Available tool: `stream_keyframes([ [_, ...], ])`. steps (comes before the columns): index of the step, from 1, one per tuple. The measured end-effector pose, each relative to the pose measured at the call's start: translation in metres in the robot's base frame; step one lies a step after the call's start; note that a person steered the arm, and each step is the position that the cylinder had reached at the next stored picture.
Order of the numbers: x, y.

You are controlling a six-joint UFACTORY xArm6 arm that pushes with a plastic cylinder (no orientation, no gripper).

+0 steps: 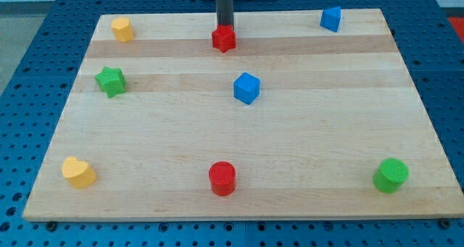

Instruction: Move blue triangle towards blue cube

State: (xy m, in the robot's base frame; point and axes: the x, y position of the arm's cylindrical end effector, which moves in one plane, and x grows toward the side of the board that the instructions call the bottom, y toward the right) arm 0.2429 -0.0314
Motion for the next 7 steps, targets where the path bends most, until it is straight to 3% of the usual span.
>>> stream_keyframes([
  [1,0.0,0.007],
  [3,-0.036,0.092],
  [4,-0.037,0.093],
  [6,-0.041,0.173],
  [7,-0.048,0.173],
])
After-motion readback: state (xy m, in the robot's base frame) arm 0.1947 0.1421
